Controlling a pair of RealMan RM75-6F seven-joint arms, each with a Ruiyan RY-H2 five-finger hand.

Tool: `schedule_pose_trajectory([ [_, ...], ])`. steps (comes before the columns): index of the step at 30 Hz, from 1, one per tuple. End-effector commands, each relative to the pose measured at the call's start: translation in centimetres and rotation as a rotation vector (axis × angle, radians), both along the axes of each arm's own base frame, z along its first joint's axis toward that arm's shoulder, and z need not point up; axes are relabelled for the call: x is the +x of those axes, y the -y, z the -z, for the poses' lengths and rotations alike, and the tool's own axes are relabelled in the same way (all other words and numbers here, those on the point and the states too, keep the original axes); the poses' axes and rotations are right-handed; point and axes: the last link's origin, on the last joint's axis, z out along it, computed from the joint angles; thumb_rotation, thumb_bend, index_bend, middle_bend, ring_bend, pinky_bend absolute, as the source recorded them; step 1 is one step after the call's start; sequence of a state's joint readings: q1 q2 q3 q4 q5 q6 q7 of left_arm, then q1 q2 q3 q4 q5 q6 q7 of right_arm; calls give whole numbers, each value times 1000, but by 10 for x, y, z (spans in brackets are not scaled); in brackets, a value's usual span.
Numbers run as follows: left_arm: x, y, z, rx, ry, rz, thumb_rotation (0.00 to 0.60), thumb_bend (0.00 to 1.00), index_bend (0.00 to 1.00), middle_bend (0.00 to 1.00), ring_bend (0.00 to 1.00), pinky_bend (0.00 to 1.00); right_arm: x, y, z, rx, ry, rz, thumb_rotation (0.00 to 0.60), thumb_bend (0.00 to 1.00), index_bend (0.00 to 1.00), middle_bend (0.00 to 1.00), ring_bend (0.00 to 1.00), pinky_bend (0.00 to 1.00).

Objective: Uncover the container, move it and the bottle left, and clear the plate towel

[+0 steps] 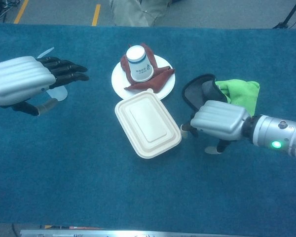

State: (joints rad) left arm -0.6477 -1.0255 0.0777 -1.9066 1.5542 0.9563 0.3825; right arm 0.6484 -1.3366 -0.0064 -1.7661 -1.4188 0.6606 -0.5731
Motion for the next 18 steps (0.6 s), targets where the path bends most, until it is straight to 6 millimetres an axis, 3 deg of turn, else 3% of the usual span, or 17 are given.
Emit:
schedule_pose_trajectory([
  [1, -1, 1, -1, 3, 0, -2, 600, 573, 0, 0, 0, 91, 9, 4, 12, 1, -7, -20, 600, 233, 250, 470, 337, 425],
  [18, -9, 4, -11, 24, 8, -22, 600, 572, 0, 0, 0, 82, 78, 7, 58, -14, 126, -29, 600, 230, 205, 434, 316, 425],
])
